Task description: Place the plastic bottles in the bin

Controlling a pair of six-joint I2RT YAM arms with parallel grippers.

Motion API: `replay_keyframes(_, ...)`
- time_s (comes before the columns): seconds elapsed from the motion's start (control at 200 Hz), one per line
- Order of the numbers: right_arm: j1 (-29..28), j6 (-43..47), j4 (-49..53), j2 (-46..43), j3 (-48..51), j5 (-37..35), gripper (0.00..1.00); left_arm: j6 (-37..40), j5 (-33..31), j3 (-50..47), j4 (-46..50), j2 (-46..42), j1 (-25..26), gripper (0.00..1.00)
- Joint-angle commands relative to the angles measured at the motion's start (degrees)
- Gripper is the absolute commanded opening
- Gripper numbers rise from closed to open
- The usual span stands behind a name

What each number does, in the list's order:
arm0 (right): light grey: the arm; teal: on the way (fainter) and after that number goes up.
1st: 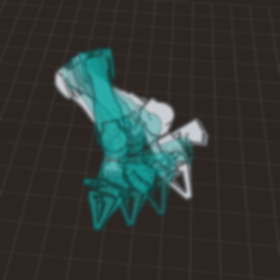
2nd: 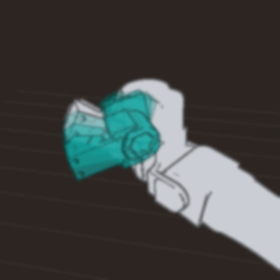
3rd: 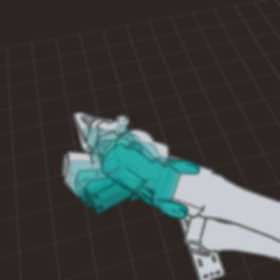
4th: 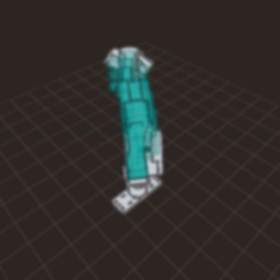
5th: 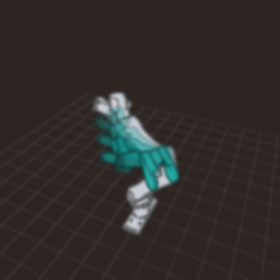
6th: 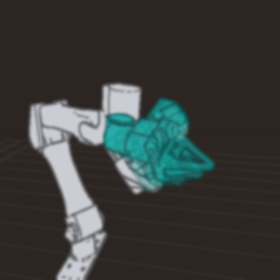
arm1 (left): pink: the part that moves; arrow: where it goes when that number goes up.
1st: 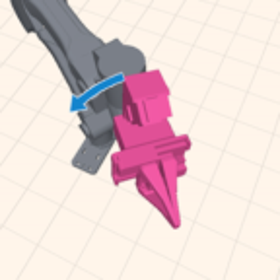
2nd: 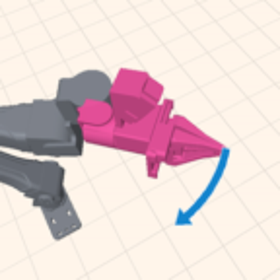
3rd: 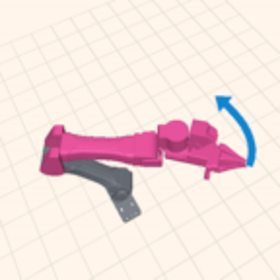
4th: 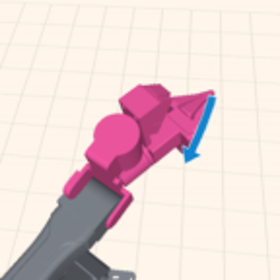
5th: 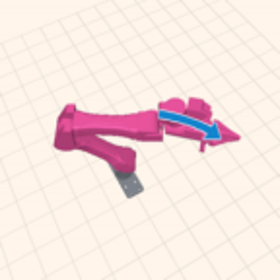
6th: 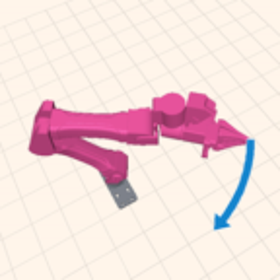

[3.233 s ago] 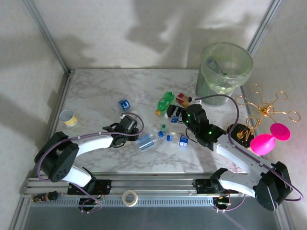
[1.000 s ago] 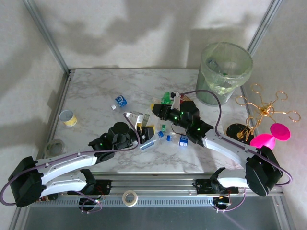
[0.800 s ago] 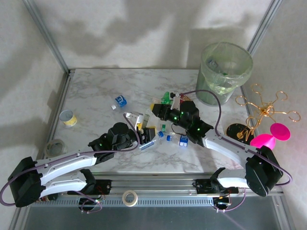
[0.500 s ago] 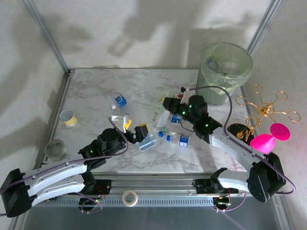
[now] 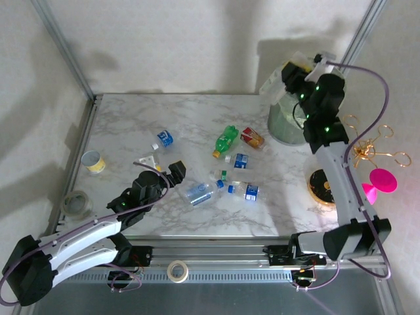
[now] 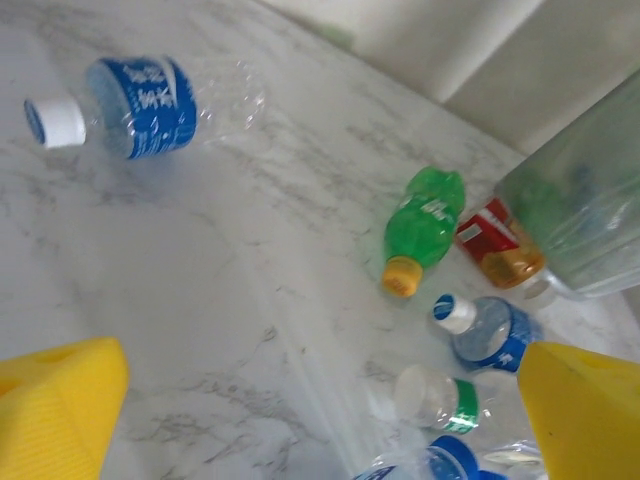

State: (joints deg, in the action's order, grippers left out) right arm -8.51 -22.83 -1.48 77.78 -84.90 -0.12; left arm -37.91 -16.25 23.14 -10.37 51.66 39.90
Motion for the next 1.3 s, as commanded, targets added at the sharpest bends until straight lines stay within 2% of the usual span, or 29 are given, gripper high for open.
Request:
replay_keyframes(0.0,3.3,2.2,1.3,5.7,-6.1,-5.9,0.23,-2.0,1.3,-0.3,3.0,1.0,-0.6,0.99)
replay_keyframes(0.14,4.5,5.3,0.4,11.8,-9.9,-13.9,0.24,-2.1,1.9,-0.5,4.6,0.5,-0.7,1.0)
replay_keyframes(0.3,4.8,9.1,-1.5,15.6,-9.5,-20.2,0.25,-1.4,0.9,-0.8,7.2,-1.9,-0.7,0.99)
replay_keyframes(0.466,5.4,9.4,-1.1,16.4,-6.9,-19.8,0.27,-1.5,-0.8,-1.7,8.9,-4.8,-0.8,1.0)
replay_keyframes(0.591,5.4,10.1,-0.2,16.9,-5.6,-20.0,0.32,-2.0,-1.6,-1.8,8.9,-5.5,-1.0,1.0)
replay_keyframes(0.671,5.4,10.4,0.2,17.0,-5.7,-19.8,0.4,-2.6,-2.3,-1.2,8.9,-5.3,-1.3,1.0)
replay_keyframes(0.806,5.4,11.1,1.2,16.4,-7.2,-19.2,0.63,-5.3,-3.4,0.0,8.8,-4.1,-2.5,1.0)
replay_keyframes(0.976,5.3,10.7,3.8,13.4,-8.5,-15.5,0.86,-7.2,-2.1,1.3,7.6,-0.8,-4.8,1.0)
replay_keyframes(1.207,2.6,10.4,4.1,4.8,-2.3,-9.3,0.99,-8.0,-0.4,5.1,7.4,2.9,-9.9,1.0)
replay_keyframes(1.297,-0.4,9.0,2.6,0.8,3.1,-6.5,0.99,-10.3,0.9,7.3,7.6,5.3,-13.0,1.0)
